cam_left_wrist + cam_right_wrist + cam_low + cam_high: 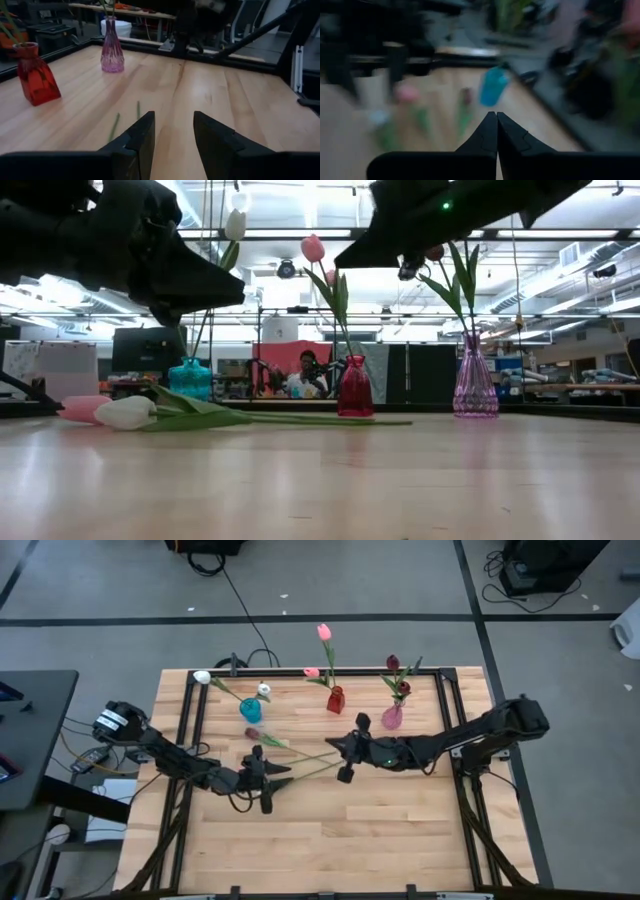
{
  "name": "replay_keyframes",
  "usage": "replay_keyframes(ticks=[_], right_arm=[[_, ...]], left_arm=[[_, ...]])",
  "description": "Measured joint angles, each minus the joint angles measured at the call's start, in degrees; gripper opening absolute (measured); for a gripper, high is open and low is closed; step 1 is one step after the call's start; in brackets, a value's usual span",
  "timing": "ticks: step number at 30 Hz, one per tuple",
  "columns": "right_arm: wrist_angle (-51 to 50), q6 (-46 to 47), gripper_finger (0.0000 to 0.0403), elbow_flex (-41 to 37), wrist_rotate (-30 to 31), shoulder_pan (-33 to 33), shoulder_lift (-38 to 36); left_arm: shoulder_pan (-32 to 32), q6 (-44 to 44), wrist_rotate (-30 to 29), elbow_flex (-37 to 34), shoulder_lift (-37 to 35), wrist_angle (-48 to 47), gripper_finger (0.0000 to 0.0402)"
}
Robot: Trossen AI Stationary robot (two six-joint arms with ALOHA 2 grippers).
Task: Sort flowers into vase by color
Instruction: Put the red flower into the pink vase
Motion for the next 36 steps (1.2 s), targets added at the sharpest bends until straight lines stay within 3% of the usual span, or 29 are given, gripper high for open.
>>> replay_keyframes(ticks=[5,16,22,36], right_arm=[[-6.1,9.5,0.0020,0.0,-11.6,-2.1,0.8],[-6.0,13.6,0.0072,0.0,-13.3,-3.7,15.0],[-4.1,15.8,0.0075,1.0,-19.7,-6.4,20.1],[-8.0,15.5,0.0074,3.9,-15.1,-7.0,23.2]], left_arm=[[0.1,1.3,-1.7,0.0,-0.6,0.0,0.0140],[0.1,7.8,-7.8,0.0,-0.8,-0.4,0.0140],[0.1,7.9,-8.7,0.0,-0.8,-1.2,0.0140],[0.1,7.6,-8.8,0.0,-0.8,-2.8,0.0140]])
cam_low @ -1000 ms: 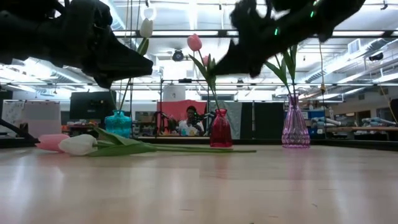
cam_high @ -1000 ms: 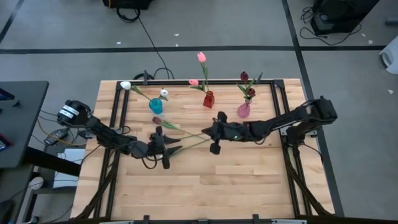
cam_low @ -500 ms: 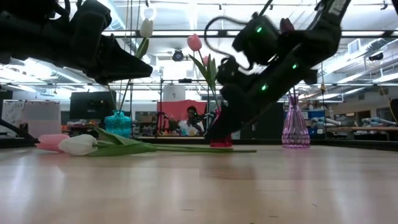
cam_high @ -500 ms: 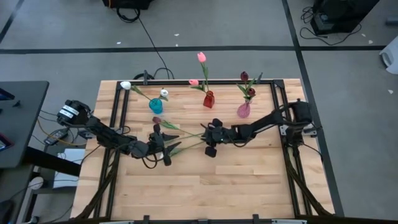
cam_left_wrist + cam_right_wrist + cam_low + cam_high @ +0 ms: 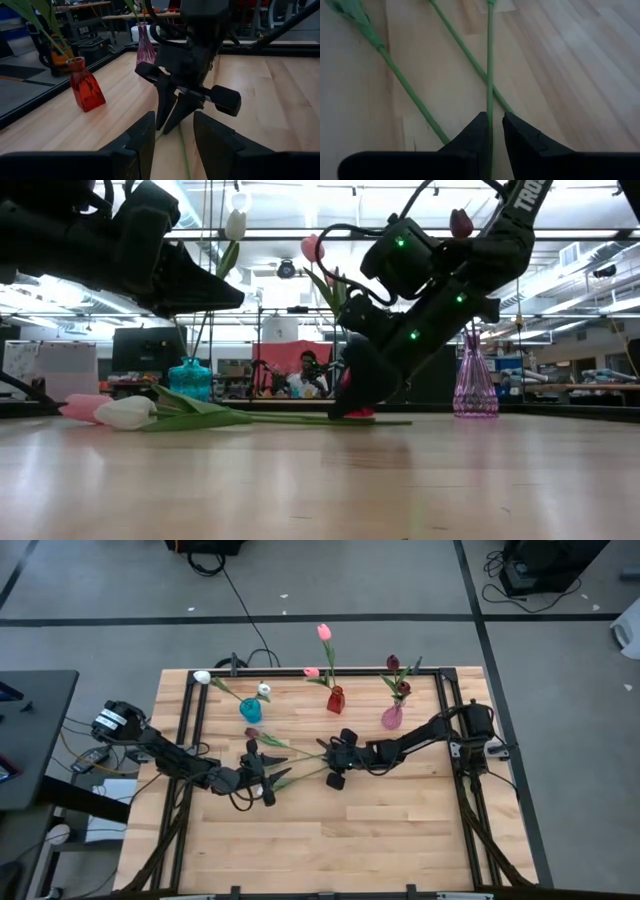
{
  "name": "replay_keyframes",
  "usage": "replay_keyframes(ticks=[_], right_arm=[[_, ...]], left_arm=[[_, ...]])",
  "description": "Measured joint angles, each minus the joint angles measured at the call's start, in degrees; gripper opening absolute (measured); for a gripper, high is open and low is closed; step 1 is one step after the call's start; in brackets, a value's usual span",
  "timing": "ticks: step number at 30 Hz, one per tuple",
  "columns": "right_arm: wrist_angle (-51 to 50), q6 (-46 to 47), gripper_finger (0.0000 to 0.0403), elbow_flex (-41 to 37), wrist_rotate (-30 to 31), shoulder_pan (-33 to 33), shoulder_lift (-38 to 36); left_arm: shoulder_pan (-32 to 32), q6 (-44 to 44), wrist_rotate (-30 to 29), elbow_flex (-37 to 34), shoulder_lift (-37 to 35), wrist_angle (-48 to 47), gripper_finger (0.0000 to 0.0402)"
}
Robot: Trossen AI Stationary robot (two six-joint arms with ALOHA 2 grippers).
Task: Sort flowers into vase by color
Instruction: Put the red flower into the pink vase
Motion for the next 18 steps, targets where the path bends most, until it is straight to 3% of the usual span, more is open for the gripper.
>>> replay_keyframes(ticks=[18], right_arm=[[-7.5,-2.3,0.0061,0.3,-0.3,0.1,-0.3]], left_arm=[[-0.6,-0.2,-0.3,0.0,0.0,-0.1,0.0140]])
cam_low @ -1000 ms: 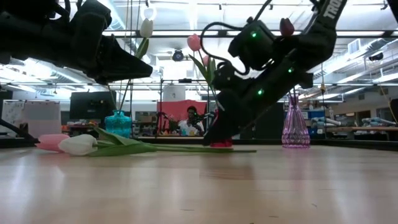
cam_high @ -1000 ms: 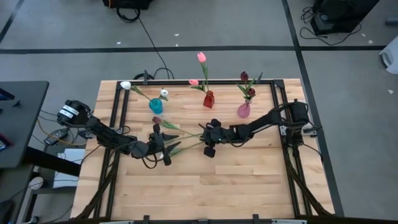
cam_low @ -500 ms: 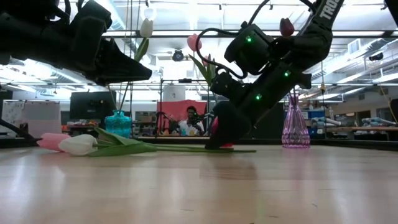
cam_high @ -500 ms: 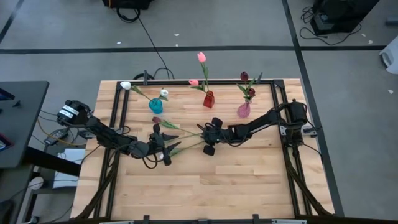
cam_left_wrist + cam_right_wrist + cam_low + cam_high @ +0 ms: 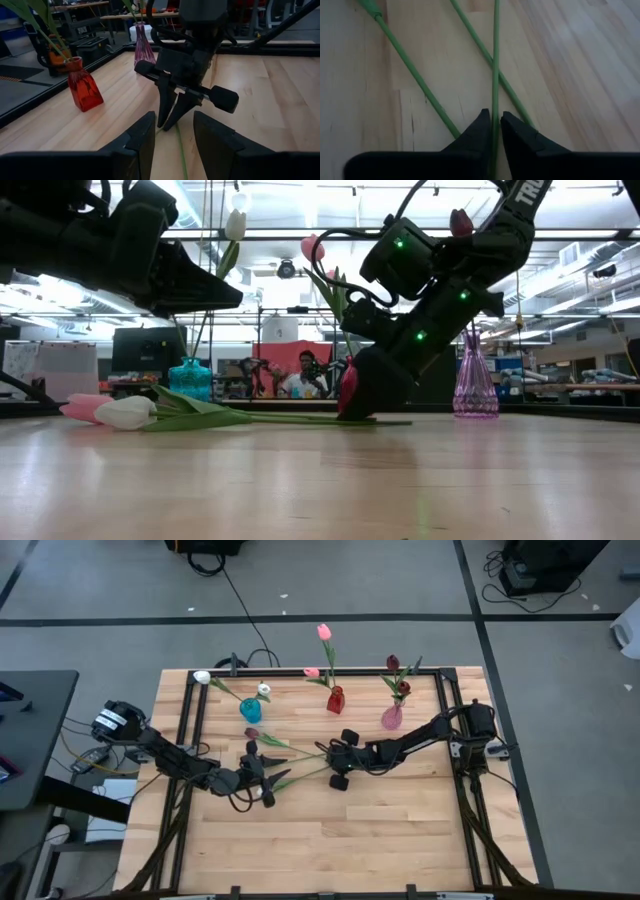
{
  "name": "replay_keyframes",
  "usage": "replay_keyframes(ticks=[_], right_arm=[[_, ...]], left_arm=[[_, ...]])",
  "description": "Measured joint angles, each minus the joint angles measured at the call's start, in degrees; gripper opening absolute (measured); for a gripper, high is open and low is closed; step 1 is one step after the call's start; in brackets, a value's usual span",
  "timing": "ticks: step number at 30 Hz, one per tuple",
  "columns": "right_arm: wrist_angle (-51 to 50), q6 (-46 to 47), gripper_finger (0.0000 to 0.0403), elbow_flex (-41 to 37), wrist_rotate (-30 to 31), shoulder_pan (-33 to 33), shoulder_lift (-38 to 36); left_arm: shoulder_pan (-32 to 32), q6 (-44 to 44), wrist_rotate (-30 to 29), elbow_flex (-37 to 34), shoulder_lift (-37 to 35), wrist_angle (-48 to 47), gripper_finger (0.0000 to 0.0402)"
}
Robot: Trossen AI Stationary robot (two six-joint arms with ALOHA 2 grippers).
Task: Sort flowers into vase by color
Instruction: Put the red flower into the pink vase
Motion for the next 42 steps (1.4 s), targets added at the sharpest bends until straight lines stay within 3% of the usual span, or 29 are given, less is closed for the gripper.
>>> replay_keyframes(ticks=[4,12,15,23,27,32,42], right_arm=[[-0.5,-0.1,0.0013,-0.1,0.0,-0.2,-0.1],[1.8,0.1,0.0007,-0.5,3.2,0.0,-1.3],[1.9,-0.5,0.0006,-0.7,5.2,0.3,-4.9],[-0.9,-6.8,0.0005,-0.5,19.8,5.6,-18.0],[-1.9,-9.3,0.0005,-0.4,22.0,8.2,-23.5],[-1.2,-11.5,0.0004,-0.4,22.7,10.8,-27.2],[2.0,-16.3,0.0006,-0.4,20.2,13.6,-27.8]], left_arm=[[0.0,-2.1,0.0,0.0,0.0,-0.3,0.0140],[0.2,-10.3,6.2,0.0,0.0,-2.9,0.0140],[0.2,-10.6,6.2,0.0,0.0,-2.8,0.0140],[0.1,-11.2,7.7,0.0,0.0,-3.3,0.0140],[0.2,-12.0,4.6,0.0,0.0,-2.5,0.0140],[0.5,-7.5,-2.1,0.0,0.0,4.7,0.0140],[4.8,8.9,1.6,0.0,0.0,27.7,0.0140]])
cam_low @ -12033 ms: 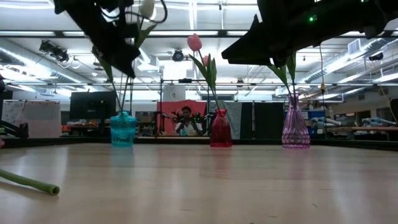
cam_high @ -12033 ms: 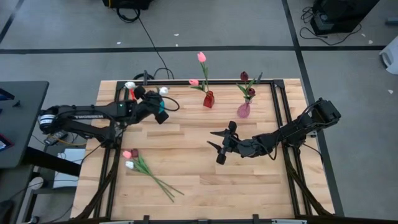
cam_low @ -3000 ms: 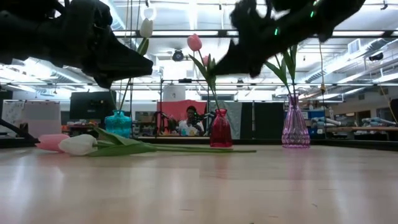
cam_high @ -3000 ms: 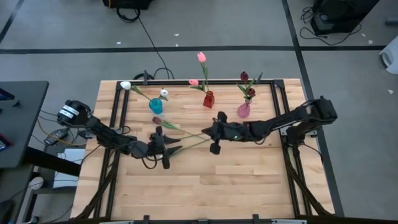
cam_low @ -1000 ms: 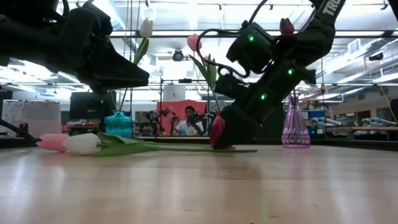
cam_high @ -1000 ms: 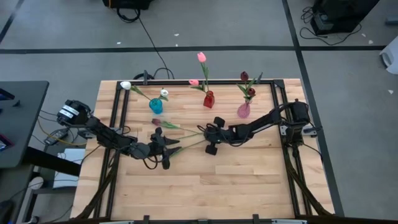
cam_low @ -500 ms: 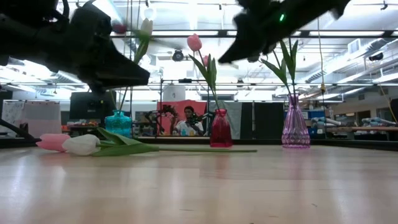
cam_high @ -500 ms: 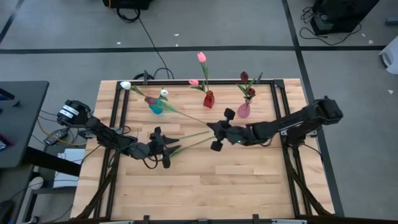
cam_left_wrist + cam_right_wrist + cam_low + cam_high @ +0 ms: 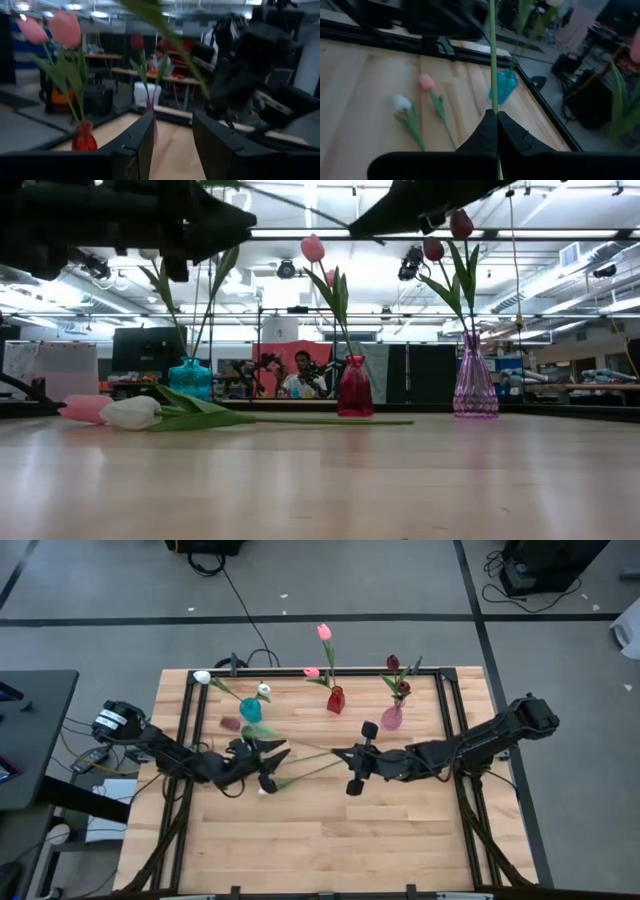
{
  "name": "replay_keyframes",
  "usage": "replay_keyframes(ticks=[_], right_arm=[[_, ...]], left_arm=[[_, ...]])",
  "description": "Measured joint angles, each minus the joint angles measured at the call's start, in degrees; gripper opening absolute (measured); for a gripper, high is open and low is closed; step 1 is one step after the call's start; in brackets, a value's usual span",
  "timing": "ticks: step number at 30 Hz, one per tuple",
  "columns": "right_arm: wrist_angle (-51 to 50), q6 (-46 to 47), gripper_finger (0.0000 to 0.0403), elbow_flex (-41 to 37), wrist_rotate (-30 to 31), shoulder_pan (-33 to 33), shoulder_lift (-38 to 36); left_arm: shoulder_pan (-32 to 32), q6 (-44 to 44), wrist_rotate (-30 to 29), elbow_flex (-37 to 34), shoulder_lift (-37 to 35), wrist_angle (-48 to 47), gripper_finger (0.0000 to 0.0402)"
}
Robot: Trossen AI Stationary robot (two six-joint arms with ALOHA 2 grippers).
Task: Sort flowers into vase by color
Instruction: Put the red flower into the pink vase
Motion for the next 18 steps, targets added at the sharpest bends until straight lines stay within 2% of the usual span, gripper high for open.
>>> replay_keyframes(ticks=[12,18], right_arm=[[4.2,-1.3,0.0008,-2.5,0.6,1.1,0.0],[5.8,-1.2,0.0008,-3.6,-0.4,1.1,0.0]], left_arm=[[1.1,6.2,9.4,0.2,0.0,7.2,0.0140],[1.1,9.0,9.8,0.2,0.0,9.5,0.0131]])
